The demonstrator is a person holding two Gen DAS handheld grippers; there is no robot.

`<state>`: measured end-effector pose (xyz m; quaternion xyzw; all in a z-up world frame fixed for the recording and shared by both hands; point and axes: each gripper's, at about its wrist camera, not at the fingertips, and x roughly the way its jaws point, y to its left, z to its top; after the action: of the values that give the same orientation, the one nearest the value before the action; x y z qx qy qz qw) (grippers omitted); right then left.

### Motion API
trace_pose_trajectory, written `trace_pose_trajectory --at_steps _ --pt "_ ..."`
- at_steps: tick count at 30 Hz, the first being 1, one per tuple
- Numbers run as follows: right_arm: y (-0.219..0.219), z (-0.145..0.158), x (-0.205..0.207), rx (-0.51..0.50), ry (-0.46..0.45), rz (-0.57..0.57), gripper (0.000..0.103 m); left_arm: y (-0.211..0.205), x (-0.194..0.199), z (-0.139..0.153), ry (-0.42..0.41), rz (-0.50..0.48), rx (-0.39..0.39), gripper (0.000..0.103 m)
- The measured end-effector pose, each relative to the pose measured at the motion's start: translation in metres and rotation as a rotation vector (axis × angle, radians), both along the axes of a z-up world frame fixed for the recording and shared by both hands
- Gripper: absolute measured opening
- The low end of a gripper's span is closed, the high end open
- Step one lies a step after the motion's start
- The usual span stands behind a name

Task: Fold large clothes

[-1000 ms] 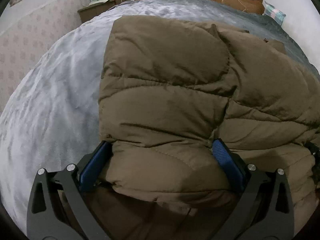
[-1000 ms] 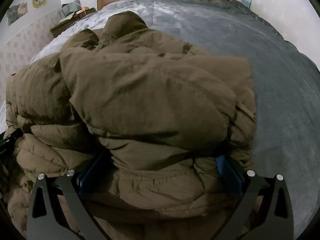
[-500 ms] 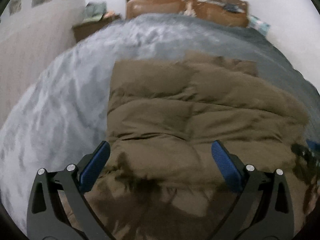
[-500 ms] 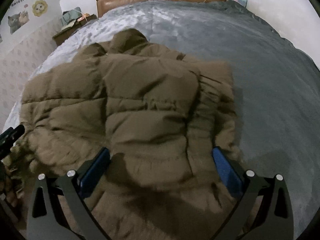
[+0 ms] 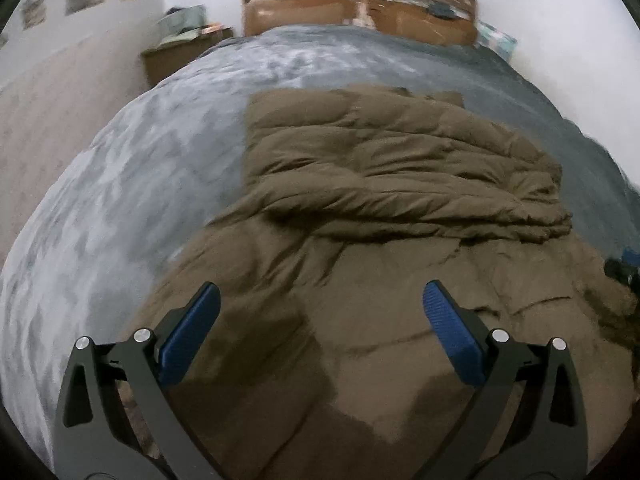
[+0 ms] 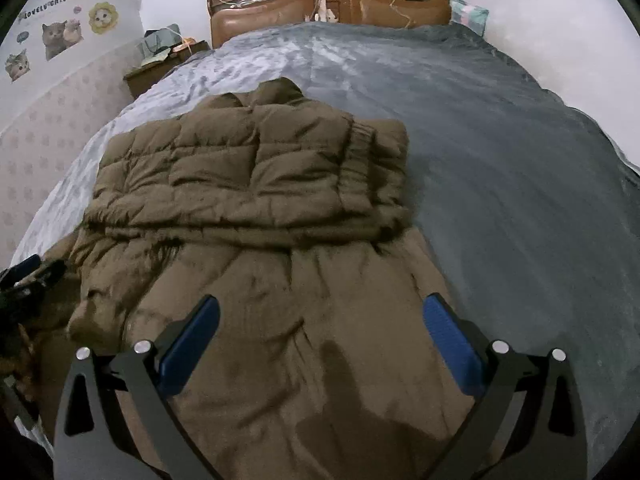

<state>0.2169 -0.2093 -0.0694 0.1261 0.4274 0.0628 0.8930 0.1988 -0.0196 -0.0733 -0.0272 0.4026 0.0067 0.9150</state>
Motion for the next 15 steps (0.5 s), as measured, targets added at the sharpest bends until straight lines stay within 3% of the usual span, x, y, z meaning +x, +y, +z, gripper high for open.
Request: trace_pose_trajectory --at_steps 4,9,15 --pt "-0.004 0.009 -0.031 -0.020 -0.029 -0.008 0.101 0.023 -0.035 0.012 -0.013 0.043 -0.050 0.100" --pt "-0.007 0.015 -0.060 -0.042 -0.052 0.001 0.101 0.042 -0.063 0.019 -0.033 0.091 0.013 0.100" --pt "-0.016 0.020 -0.083 -0.043 -0.069 0.014 0.101 0.069 -0.077 0.023 -0.019 0.145 -0.032 0.100"
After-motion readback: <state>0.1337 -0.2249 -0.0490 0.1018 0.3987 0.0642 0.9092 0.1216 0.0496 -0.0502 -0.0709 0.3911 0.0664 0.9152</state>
